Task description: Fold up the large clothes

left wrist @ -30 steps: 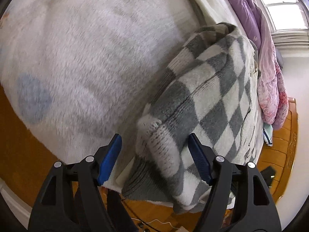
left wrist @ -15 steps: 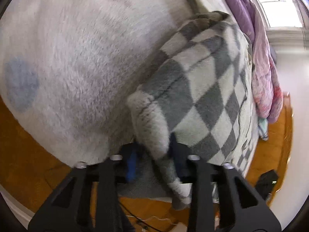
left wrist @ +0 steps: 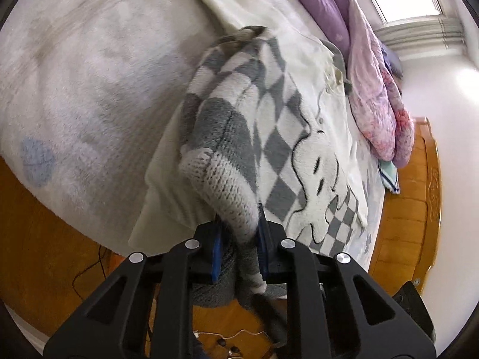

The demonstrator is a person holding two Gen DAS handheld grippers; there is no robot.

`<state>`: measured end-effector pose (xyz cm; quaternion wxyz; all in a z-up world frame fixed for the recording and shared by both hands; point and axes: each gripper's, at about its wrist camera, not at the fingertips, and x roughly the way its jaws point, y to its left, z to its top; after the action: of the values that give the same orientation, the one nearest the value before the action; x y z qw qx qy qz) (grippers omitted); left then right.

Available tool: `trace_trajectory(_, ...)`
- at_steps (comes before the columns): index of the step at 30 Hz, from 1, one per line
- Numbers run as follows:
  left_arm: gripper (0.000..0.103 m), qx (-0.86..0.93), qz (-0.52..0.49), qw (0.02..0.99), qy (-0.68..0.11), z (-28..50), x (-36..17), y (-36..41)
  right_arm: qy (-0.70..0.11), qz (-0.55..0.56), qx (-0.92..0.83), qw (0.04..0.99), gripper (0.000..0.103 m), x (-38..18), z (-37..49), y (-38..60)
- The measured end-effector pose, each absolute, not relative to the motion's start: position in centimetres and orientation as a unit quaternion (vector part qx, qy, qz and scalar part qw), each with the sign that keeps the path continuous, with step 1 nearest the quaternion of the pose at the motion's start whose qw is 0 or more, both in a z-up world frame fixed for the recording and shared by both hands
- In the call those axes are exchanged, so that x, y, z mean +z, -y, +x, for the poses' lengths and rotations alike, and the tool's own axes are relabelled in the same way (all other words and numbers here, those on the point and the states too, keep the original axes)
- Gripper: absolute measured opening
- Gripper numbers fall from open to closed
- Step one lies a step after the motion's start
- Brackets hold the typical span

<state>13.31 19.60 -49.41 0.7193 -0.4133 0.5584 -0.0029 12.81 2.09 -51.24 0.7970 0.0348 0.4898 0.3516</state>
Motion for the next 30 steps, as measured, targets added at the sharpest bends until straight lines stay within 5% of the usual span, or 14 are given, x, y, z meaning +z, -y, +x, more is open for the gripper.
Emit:
trace_trajectory(10, 0.018, -0.018, -0.395, 0.733, -0.553, 13.7, -47.7, -18.2, -0.492, 0.015, 0.321, 0.809, 0.061, -53.4, 15.6, -5.5)
trace_trajectory(15, 0.019, -0.037, -0.380, 0.737, -0.557, 14.9, -46.8, -16.2, -0.502, 0.040, 0.282, 0.817, 0.027, -53.3, 17.0, -3.7)
trace_trajectory(20, 0.025, -0.090, -0.356, 0.759, -0.537, 16.0, -43.2, -12.5, -0.508, 0.130, 0.242, 0.816, 0.023, -51.6, 19.2, 1.7)
trace_trajectory(22, 0.041, -0.126, -0.348, 0.788, -0.492, 15.8, -40.2, -11.1, -0.508, 0.182, 0.225, 0.811, 0.022, -50.8, 20.1, 5.3)
trace_trajectory(24, 0.070, -0.133, -0.339, 0.815, -0.451, 15.5, -37.8, -10.1, -0.504, 0.226, 0.208, 0.808, 0.021, -50.2, 20.5, 9.1)
trace_trajectory(30, 0.070, -0.067, -0.246, 0.840, -0.478, 17.9, -38.5, -5.8, -0.460, 0.350, 0.151, 0.802, 0.021, -48.3, 19.2, 21.7)
